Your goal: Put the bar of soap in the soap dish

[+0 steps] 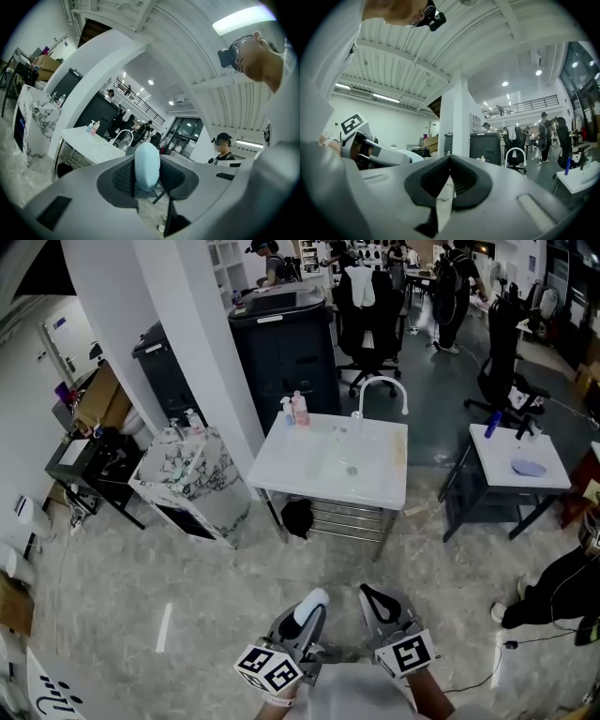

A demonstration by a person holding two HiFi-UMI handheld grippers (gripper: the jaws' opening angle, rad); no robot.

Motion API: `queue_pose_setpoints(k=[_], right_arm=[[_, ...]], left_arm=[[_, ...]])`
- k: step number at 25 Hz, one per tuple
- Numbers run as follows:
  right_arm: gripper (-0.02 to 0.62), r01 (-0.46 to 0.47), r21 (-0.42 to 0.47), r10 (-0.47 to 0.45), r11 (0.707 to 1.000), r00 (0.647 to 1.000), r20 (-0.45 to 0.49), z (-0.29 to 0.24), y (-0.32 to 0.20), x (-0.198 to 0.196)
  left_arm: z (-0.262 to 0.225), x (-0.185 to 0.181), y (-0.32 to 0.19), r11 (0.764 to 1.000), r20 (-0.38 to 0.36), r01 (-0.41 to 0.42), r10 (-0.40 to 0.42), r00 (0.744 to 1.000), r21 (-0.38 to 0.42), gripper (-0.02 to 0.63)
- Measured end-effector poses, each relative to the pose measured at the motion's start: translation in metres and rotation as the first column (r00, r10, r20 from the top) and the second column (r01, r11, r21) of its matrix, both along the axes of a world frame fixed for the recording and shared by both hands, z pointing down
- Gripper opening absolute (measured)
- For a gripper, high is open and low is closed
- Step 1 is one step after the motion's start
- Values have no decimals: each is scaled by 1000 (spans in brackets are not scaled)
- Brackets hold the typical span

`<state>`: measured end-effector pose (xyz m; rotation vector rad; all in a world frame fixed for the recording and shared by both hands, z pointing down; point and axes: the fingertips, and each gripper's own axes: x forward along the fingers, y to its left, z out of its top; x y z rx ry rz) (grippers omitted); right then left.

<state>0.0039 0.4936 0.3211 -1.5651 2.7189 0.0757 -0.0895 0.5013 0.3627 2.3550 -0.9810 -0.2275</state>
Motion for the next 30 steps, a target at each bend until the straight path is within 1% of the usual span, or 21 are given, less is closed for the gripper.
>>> queue_pose_setpoints(k=[3,6,9,12,16,21,25,28,30], right_arm=[[12,-14,12,15,1000,1000,-15,-5,-18,-18],[12,-23,16,24,1000,999,-39,-9,-35,-34],[12,-35,14,35,999,999,-29,-9,-44,-46],[12,-63,-15,63,998,998,-26,1,-53,-55],[12,-50,-50,47,998,998,-47,8,-60,-71],[12,-25,-74,21,997,998,-54,16,-79,-80],[12,20,-73,-24,997,998,-60,17,-107,-88],[12,46,-71,-51,996,995,-82,20,-137,-89],[12,52,-76,-57,996,996,-65,23,-160,-85]], left_arm=[[-7,-17,-21,1000,-5,-21,21,1000,24,121],[-16,-34,-41,999,-15,-23,23,1000,44,121],[-15,-52,-51,999,-25,-24,25,999,43,121],[-5,-67,-60,999,-27,-27,28,999,23,121],[-2,-89,-68,1000,-51,14,-13,999,5,121],[6,-101,-79,999,-67,48,-49,997,-21,121],[9,-110,-97,996,-67,88,-89,994,-27,121],[12,-116,-121,991,-74,131,-133,988,-32,121],[14,-115,-141,988,-73,150,-153,986,-37,121]])
